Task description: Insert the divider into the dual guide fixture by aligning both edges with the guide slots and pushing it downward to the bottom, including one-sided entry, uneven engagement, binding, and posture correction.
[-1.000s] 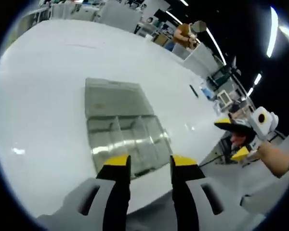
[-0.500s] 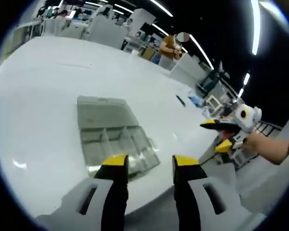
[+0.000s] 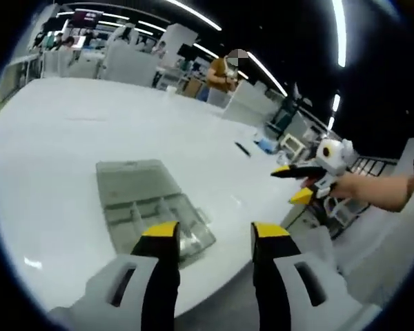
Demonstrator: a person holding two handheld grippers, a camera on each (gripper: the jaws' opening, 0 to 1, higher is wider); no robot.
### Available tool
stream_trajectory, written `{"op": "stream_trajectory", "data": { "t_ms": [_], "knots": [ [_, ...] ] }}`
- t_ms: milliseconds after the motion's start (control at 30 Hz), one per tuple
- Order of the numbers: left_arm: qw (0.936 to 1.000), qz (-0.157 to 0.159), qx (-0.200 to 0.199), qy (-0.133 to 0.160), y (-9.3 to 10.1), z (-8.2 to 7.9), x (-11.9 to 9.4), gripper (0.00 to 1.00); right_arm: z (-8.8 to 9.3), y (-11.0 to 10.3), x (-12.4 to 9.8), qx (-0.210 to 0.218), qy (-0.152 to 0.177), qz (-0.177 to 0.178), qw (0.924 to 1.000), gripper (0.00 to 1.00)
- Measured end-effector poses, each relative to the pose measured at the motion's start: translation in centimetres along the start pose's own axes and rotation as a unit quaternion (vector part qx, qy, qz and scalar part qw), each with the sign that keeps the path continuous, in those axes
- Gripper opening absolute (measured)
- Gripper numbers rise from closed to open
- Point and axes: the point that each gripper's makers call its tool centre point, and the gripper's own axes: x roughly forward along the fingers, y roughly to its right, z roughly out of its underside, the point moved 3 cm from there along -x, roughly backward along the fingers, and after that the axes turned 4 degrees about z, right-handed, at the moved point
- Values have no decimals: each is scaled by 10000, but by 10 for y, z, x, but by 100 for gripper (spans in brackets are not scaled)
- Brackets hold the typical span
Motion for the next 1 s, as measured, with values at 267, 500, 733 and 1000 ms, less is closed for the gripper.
{"op": "stream_trajectory", "data": {
  "t_ms": [267,500,733,1000],
  "knots": [
    [9999,21,149,66,2,-3,-3,40,8,12,0,-90,-132,65,9999,54],
    [9994,32,319,88,5,-6,-4,41,14,21,4,-273,-309,41,9991,54],
    [9988,51,487,87,8,-8,-4,42,16,32,8,-306,-348,32,9989,54],
    [9975,106,690,105,12,-11,-2,43,20,37,13,-448,-489,-21,9978,54]
  ]
}}
